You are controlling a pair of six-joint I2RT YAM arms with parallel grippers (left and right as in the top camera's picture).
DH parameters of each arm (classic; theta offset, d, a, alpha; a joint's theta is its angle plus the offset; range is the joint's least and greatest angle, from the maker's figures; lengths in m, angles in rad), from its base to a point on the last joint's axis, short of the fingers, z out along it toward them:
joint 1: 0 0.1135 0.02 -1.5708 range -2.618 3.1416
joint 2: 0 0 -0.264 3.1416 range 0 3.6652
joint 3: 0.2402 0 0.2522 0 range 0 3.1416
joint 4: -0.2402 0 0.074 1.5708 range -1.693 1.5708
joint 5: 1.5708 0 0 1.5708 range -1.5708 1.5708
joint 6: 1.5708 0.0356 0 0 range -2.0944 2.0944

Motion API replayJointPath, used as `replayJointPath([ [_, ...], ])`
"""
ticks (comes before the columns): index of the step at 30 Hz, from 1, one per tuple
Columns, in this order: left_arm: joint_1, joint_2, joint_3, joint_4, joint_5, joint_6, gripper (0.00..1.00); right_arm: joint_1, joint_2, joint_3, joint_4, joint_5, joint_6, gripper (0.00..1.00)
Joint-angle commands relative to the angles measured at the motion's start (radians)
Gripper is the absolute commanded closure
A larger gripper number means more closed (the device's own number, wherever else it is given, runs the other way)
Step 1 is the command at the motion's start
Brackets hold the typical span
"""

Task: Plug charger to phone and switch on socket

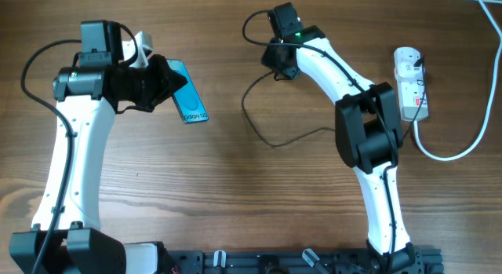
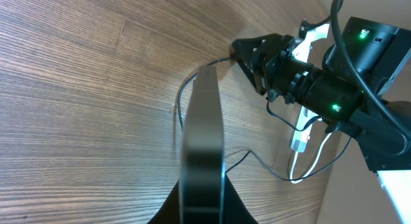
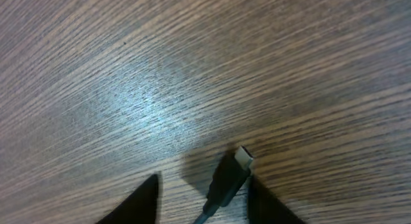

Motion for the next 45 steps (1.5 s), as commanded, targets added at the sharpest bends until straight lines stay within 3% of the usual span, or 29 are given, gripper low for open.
replayJointPath([
  [1,0.000,-0.011,0.008,0.003,0.030,-0.006,0.96,0.003,0.047,0.002,0.001,0.002,0.011,0.87],
  [2,0.000,-0.011,0.008,0.003,0.030,-0.006,0.96,0.003,0.047,0.002,0.002,-0.002,-0.012,0.96],
  [5,0.000,-0.011,0.008,0.003,0.030,-0.006,0.96,0.001,0.038,0.003,0.027,-0.089,-0.260,0.96],
  [8,0.000,-0.011,0.008,0.003,0.030,-0.006,0.96,-0.034,-0.050,0.003,-0.020,-0.311,-0.556,0.96],
  [10,0.000,-0.011,0.008,0.003,0.030,-0.006,0.96,-0.058,-0.129,0.003,-0.137,-0.402,-0.708,0.96],
  [13,0.000,-0.011,0.008,0.002,0.030,-0.006,0.96,-0.063,-0.175,0.003,-0.343,-0.388,-0.875,0.96],
  [15,0.000,-0.011,0.008,0.002,0.030,-0.006,0.96,-0.048,-0.165,-0.018,-0.422,-0.375,-0.923,0.96],
  [18,0.000,-0.011,0.008,-0.005,0.030,-0.006,0.96,-0.016,-0.164,-0.126,-0.373,-0.297,-0.903,0.96],
  [25,0.000,-0.011,0.008,-0.005,0.030,-0.006,0.96,0.032,-0.164,-0.240,-0.265,-0.200,-0.631,0.96],
  [34,0.000,-0.011,0.008,-0.008,0.030,-0.006,0.96,0.086,-0.164,-0.414,-0.153,-0.150,-0.549,0.95],
  [40,0.000,-0.011,0.008,-0.008,0.031,-0.006,0.96,0.086,-0.158,-0.442,-0.134,-0.128,-0.557,0.82],
  [42,0.000,-0.011,0.008,-0.008,0.031,-0.006,0.96,0.086,-0.143,-0.442,-0.133,-0.128,-0.557,0.83],
  [45,0.000,-0.011,0.008,-0.008,0.031,-0.006,0.96,0.086,-0.141,-0.441,-0.127,-0.124,-0.555,0.95],
])
